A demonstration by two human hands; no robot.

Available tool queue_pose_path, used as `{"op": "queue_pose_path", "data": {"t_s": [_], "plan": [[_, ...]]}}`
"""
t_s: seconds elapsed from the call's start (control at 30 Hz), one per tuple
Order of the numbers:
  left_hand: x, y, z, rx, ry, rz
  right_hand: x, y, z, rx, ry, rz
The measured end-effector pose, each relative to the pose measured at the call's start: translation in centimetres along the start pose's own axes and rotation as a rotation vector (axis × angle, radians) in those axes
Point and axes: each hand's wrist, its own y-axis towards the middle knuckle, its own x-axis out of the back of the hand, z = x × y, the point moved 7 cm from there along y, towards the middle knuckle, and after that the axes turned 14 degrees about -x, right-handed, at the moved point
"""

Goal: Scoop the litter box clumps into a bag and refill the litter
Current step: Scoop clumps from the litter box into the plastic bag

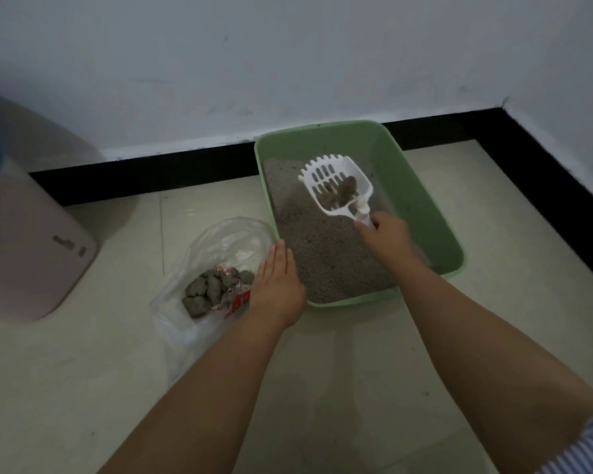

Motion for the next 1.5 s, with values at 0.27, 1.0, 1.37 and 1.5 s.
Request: {"op": "queue_pose_path", "data": {"t_s": [0.27,1.0,1.37,1.5], "plan": [[-0.2,-0.3,0.2,-0.091,-0.024,-0.015,0.5,0.1,0.4,0.03,0.088,0.065],[5.6,-5.5,16.6,0.437,-0.332,-0.508,-7.7,-8.8,9.3,0.419,-0.876,0.138],[5.0,-6.1,17.8,0.49,-0.374,-0.523,-4.7,-9.0,9.7,0.707,-0.589,-0.152],[5.6,-6.1,17.5,0.479,-0.329,-0.504,-3.2,-7.9,9.4,0.634,-0.522,-0.131]]}}
